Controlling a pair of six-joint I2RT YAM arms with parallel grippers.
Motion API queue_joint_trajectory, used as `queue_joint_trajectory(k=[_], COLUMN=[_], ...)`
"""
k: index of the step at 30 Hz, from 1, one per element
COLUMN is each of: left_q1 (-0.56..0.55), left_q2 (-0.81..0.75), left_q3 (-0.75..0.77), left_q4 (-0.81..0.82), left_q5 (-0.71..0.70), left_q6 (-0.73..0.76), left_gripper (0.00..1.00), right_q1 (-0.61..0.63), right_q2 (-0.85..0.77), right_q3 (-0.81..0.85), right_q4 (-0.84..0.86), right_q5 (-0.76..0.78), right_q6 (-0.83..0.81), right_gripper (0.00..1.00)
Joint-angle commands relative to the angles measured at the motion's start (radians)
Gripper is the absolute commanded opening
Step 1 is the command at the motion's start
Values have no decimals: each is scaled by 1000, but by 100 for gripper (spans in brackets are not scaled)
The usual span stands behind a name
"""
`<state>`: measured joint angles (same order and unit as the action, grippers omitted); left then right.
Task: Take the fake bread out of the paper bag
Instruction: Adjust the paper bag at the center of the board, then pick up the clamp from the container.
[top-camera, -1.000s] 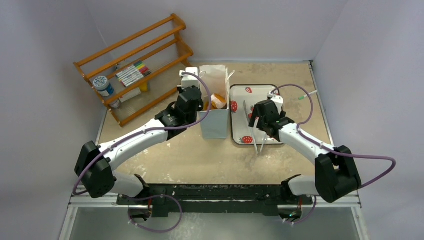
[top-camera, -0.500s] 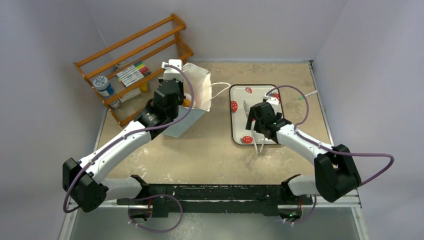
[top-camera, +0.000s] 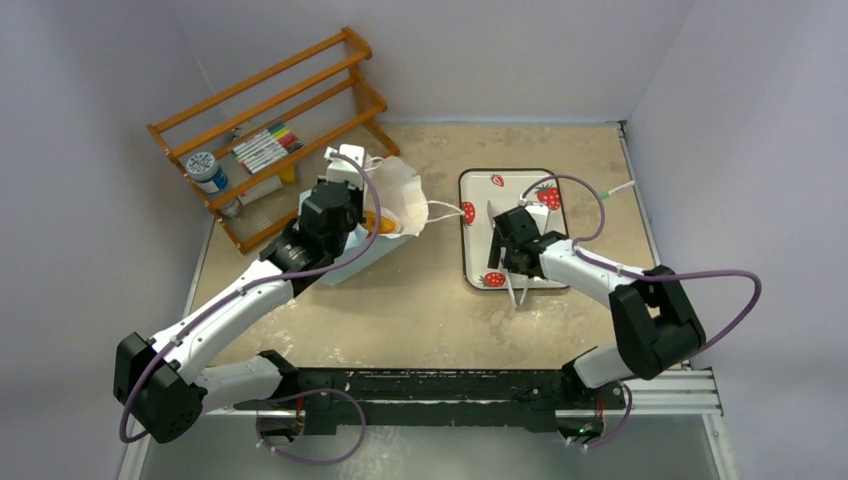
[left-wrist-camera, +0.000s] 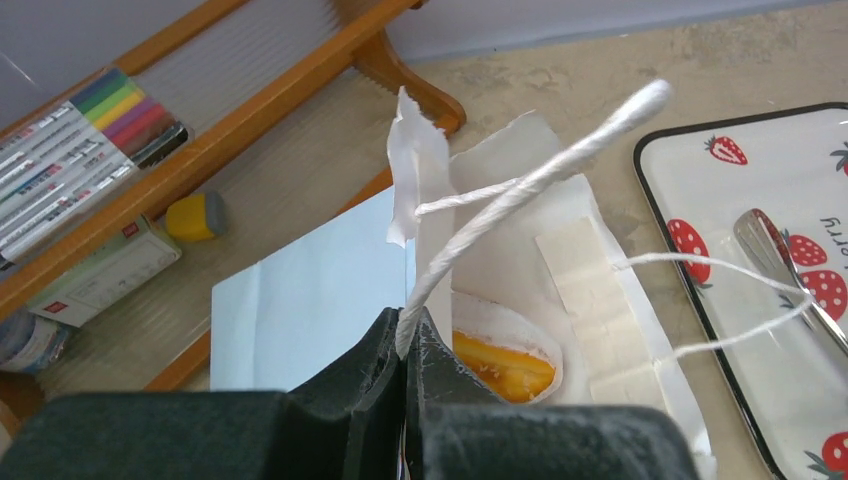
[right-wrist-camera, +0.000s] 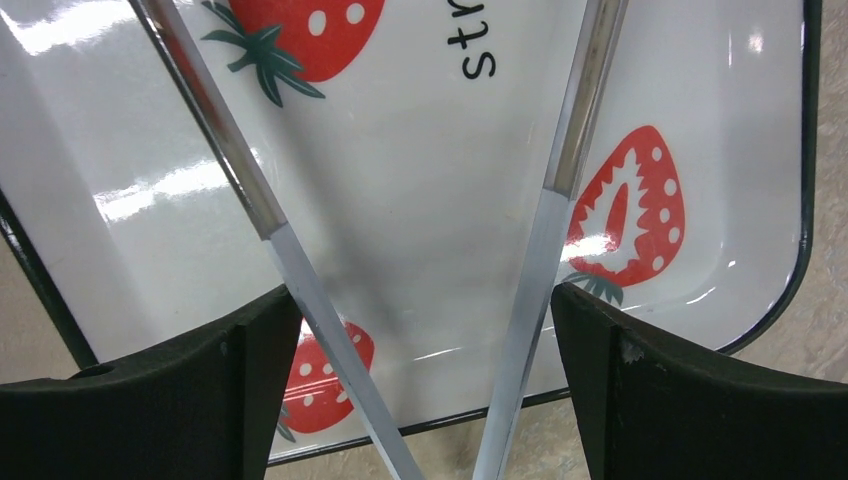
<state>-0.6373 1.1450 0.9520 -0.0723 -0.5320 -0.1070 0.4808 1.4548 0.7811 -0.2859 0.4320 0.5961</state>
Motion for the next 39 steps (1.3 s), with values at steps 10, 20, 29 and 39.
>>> queue_joint_trajectory(k=[10,20,29,39], left_q1=[-1,-1,-2,-5], left_q2=[-217,-292,-317,-363], left_q3=[-168,-174,-165,-205], left_q4=[10,-63,-139,-188], left_q5=[42,33,47,33], left_q6=[-103,-123,-145,-217], left_gripper=[0,0,0,0], right_q1=[5,38,127,183], right_q2=[48,-52,-203,-455], right_q3=[15,5,19,-15], right_q4=[29,47,-19,-89], right_q5=[31,60,62,-37], right_q6=[68,46,14,-3], right_gripper=[79,55,50,44])
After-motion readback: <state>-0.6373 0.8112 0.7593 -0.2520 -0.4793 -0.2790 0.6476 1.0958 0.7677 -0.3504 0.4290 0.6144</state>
